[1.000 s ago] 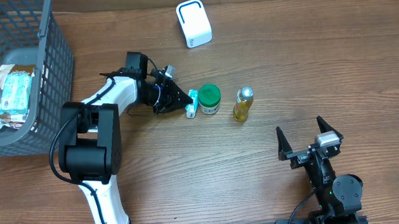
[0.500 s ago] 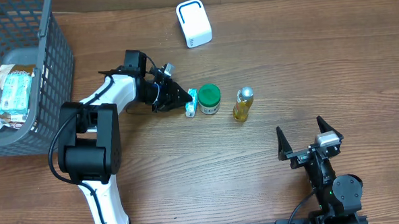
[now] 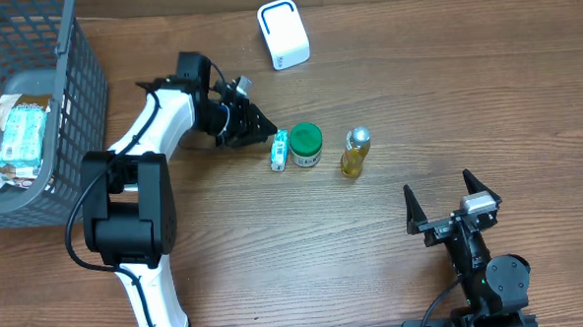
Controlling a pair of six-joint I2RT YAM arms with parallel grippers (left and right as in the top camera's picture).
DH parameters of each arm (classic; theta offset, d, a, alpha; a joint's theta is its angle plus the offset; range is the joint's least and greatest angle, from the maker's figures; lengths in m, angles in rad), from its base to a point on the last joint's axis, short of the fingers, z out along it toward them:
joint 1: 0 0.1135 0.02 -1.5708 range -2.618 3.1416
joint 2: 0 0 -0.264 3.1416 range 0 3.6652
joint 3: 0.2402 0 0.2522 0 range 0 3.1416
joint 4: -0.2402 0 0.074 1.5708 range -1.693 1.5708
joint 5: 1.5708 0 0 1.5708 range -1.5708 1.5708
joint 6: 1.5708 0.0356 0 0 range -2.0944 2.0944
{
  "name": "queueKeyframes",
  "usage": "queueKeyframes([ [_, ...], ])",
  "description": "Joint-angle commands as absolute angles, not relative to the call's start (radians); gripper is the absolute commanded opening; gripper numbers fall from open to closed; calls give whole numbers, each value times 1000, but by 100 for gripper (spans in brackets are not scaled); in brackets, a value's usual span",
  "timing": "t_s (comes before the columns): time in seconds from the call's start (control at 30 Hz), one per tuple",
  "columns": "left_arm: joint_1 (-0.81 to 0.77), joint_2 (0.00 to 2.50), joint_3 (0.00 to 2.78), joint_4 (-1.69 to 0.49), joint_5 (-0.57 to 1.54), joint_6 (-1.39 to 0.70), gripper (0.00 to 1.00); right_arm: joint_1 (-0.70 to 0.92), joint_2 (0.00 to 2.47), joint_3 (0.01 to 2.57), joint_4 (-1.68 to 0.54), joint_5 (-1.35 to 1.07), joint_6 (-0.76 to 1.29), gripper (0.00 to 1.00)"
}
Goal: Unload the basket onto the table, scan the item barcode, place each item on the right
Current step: 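Reach the left gripper back into the grey basket toward the PanTree pack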
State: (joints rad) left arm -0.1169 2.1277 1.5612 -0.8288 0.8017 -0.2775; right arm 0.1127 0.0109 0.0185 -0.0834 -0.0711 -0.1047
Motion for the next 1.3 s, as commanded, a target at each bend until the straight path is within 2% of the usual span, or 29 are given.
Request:
queueKeyframes([
  [0.0,-112,2111,1680,-906,679,-218,33,110,3,8,-80,-65,-106,100],
  [0.67,-120,2111,2112,-1238,354,-186,31,110,3,8,-80,-65,-106,100],
  [1.27,-164,2084,2480,-1515,-30,-187,27,110,3,8,-80,-65,-106,100],
])
